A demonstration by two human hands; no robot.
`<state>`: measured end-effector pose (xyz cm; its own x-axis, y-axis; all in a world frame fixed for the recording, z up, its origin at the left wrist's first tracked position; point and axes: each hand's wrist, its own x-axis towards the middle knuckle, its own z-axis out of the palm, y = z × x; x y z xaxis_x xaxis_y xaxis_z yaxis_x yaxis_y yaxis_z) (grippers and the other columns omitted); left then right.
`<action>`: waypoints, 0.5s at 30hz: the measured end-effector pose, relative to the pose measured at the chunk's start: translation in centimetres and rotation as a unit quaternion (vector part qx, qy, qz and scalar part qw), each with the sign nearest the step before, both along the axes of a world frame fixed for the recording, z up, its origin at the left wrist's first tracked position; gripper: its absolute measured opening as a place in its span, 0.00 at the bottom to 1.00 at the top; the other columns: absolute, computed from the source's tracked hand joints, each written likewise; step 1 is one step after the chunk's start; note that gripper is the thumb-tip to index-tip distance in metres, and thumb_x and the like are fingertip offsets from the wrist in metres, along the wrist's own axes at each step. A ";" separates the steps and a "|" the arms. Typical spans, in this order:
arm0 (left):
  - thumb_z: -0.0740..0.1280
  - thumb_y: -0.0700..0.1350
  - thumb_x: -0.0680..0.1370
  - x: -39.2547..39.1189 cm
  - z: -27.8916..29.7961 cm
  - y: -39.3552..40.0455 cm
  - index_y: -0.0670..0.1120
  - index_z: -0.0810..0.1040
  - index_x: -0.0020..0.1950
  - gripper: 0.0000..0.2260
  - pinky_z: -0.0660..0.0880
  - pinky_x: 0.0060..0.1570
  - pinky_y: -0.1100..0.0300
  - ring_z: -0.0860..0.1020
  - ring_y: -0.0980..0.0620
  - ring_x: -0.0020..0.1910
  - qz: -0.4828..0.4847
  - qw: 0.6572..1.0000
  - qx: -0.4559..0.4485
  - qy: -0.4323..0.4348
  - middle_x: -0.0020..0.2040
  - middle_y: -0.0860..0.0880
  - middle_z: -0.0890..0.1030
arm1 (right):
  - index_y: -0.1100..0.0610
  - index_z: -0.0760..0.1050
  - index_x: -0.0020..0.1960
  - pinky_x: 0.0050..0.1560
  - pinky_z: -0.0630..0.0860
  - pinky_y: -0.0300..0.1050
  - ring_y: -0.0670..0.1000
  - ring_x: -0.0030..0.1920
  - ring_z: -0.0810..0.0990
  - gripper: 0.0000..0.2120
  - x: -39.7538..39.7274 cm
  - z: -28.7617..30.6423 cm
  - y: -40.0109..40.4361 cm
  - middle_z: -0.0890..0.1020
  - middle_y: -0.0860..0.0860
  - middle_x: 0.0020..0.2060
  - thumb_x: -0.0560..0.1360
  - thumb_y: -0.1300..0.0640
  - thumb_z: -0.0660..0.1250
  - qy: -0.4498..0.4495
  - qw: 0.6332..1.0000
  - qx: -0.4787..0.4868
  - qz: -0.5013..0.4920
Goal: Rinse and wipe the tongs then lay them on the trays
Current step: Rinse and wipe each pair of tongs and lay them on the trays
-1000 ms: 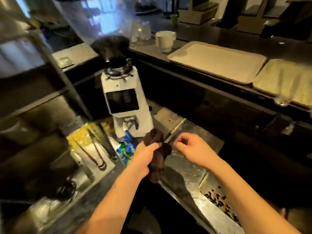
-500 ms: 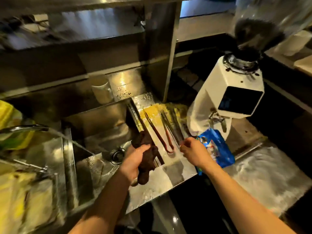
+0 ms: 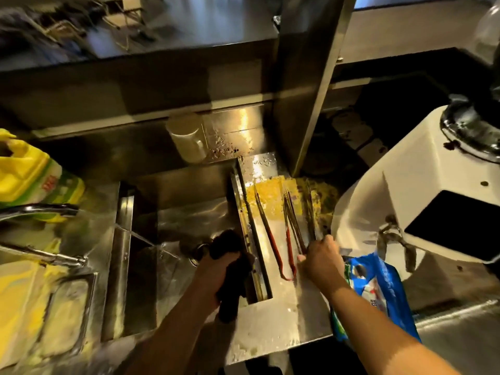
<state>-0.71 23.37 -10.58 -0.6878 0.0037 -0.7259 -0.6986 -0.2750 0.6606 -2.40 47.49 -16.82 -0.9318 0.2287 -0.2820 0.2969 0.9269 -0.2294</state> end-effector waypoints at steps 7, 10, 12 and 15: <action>0.71 0.38 0.76 -2.0 0.1 1.4 0.42 0.80 0.53 0.07 0.79 0.33 0.54 0.84 0.47 0.32 0.039 0.999 -0.017 0.011 0.40 0.42 0.83 | 0.59 0.74 0.54 0.48 0.81 0.54 0.59 0.48 0.75 0.09 -0.3 1.4 0.7 0.72 0.58 0.51 0.80 0.54 0.62 0.096 0.987 -0.114 -0.054; 0.72 0.38 0.75 -2.5 0.0 1.4 0.43 0.80 0.52 0.07 0.78 0.32 0.55 0.85 0.47 0.32 0.050 0.998 -0.014 0.020 0.39 0.43 0.84 | 0.60 0.75 0.53 0.47 0.81 0.53 0.58 0.46 0.77 0.06 -0.4 2.5 1.0 0.73 0.58 0.51 0.81 0.60 0.60 0.074 0.988 -0.124 -0.057; 0.72 0.38 0.75 -2.5 0.0 1.0 0.44 0.80 0.51 0.06 0.78 0.30 0.56 0.85 0.48 0.31 0.054 0.998 -0.004 0.025 0.35 0.45 0.85 | 0.60 0.77 0.54 0.52 0.79 0.47 0.55 0.49 0.77 0.08 -0.4 2.7 1.0 0.76 0.57 0.53 0.82 0.60 0.59 0.054 0.992 -0.105 -0.037; 0.72 0.39 0.75 -2.2 -0.1 0.4 0.45 0.80 0.53 0.08 0.79 0.29 0.57 0.85 0.49 0.31 0.044 0.998 0.012 0.035 0.34 0.46 0.86 | 0.57 0.76 0.57 0.56 0.74 0.41 0.51 0.53 0.75 0.11 0.1 2.9 0.8 0.77 0.56 0.56 0.83 0.58 0.56 0.065 0.994 -0.088 -0.021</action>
<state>-2.94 23.76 -10.68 -0.7348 -0.0420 -0.6769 -0.6236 -0.3505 0.6987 -2.31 48.27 -13.94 -0.9533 0.2269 -0.1991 0.2927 0.8564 -0.4255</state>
